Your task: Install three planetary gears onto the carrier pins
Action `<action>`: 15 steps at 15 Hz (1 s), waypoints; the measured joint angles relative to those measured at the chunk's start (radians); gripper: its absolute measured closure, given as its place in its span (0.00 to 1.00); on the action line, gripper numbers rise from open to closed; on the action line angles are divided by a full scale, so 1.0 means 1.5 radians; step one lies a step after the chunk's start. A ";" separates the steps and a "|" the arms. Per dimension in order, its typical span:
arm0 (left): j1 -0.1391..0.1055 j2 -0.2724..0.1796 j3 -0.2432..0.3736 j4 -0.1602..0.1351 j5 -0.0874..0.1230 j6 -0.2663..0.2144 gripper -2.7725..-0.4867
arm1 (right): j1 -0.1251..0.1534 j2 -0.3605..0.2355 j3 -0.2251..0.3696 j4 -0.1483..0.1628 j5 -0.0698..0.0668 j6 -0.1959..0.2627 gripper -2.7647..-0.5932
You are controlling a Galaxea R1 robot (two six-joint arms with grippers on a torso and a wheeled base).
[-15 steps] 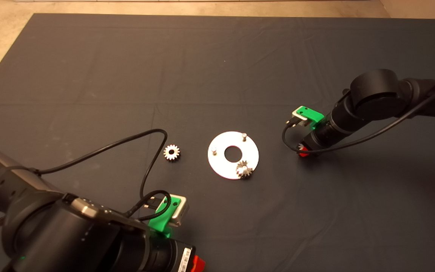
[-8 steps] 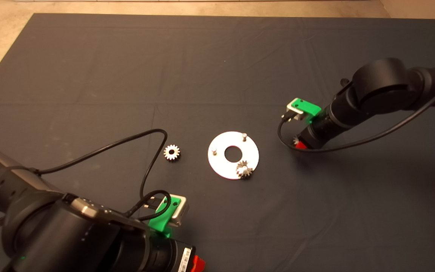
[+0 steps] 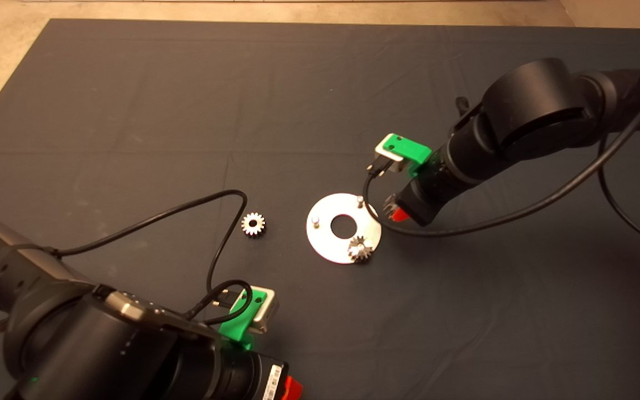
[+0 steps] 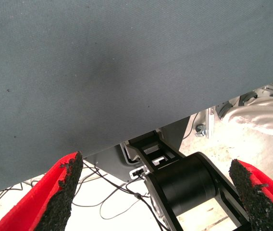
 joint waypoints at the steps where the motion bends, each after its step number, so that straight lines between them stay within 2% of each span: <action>1: 0.000 0.000 0.000 0.000 0.000 0.000 0.26 | 0.000 0.008 0.000 0.001 -0.002 0.000 0.85; 4: 0.000 0.000 0.000 0.000 0.000 0.000 0.26 | 0.000 0.018 -0.004 0.001 -0.004 0.000 0.85; 8: 0.000 0.000 0.000 0.000 0.000 0.000 0.26 | -0.001 0.035 -0.033 0.001 -0.007 0.000 0.85; 11: 0.000 0.000 0.000 0.000 0.000 0.000 0.26 | -0.002 0.055 -0.079 0.001 -0.005 -0.001 0.85; 15: 0.000 0.001 0.000 0.000 0.000 0.000 0.26 | -0.009 0.095 -0.143 0.000 -0.008 -0.003 0.85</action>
